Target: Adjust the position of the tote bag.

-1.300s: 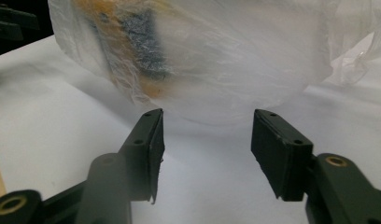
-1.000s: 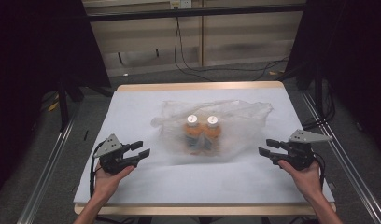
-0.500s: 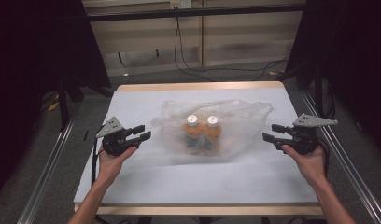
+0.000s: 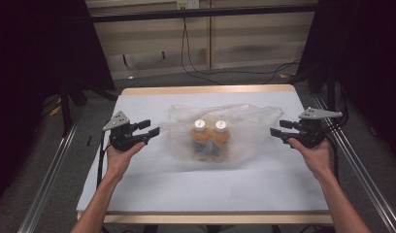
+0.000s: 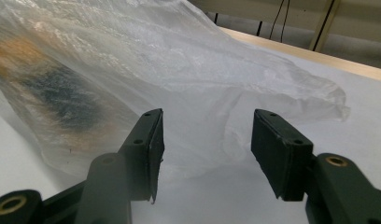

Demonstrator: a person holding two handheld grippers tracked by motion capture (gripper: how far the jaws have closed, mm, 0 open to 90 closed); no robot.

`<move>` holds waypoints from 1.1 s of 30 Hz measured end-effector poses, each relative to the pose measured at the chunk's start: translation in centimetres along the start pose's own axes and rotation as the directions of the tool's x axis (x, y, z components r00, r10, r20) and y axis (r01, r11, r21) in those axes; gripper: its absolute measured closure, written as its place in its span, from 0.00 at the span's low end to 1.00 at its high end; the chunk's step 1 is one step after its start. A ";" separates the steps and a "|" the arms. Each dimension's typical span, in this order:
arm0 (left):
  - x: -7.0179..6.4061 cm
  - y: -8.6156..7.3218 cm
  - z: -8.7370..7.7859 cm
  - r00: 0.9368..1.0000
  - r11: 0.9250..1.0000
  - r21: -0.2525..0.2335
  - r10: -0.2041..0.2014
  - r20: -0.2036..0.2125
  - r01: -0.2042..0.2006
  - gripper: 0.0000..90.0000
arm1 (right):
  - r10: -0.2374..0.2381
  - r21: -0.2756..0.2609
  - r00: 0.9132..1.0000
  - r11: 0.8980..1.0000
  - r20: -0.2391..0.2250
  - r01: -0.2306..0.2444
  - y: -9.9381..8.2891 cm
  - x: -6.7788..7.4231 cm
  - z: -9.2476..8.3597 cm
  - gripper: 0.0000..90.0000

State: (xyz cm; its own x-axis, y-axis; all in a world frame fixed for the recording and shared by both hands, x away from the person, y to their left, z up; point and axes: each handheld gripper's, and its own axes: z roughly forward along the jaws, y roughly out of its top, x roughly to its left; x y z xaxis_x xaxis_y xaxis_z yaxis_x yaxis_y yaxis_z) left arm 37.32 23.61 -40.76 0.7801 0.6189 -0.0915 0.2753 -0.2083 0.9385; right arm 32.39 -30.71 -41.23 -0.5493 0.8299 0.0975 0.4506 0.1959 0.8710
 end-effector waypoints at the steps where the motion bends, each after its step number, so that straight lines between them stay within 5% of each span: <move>1: 0.0 0.0 0.0 1.000 1.000 0.000 0.000 0.000 0.000 0.43 | 0.000 0.000 1.000 1.000 0.000 0.000 0.0 0.0 0.0 0.49; 5: -0.6 0.6 0.0 1.000 1.000 -0.004 0.026 0.018 -0.026 0.39 | 0.004 0.020 1.000 1.000 -0.006 -0.004 -0.2 -0.3 1.3 0.53; 13: -0.4 0.0 2.5 0.999 0.997 0.064 0.033 0.041 -0.035 0.37 | -0.001 0.013 0.999 1.000 -0.032 0.002 0.1 -0.3 2.5 0.83; 18: -0.2 -0.3 3.6 0.997 0.995 0.092 0.032 0.075 -0.039 0.56 | -0.001 0.014 0.999 1.000 -0.051 0.002 0.2 -0.2 2.8 0.99; 21: -0.7 -0.3 4.2 0.994 0.990 0.127 0.056 0.088 -0.068 0.69 | -0.002 0.008 0.999 1.000 -0.053 0.003 0.3 -0.2 2.7 1.00; 26: -1.1 -0.1 4.8 0.992 0.992 0.114 0.036 0.118 -0.049 0.97 | -0.004 -0.006 0.998 1.000 -0.056 0.004 0.7 -0.1 2.2 1.00; 33: -1.4 0.6 3.2 0.991 0.997 0.064 0.042 0.126 -0.050 1.00 | -0.006 -0.074 0.997 0.997 -0.072 0.000 1.4 0.6 0.4 1.00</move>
State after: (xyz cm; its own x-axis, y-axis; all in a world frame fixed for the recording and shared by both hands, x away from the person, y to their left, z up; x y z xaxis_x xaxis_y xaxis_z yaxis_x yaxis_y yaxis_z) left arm 38.14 20.20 -41.12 0.8554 0.5094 -0.0935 0.2713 -0.2869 0.9187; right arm 32.94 -29.70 -40.17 -0.6010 0.7891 0.1269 0.3974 0.1573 0.9040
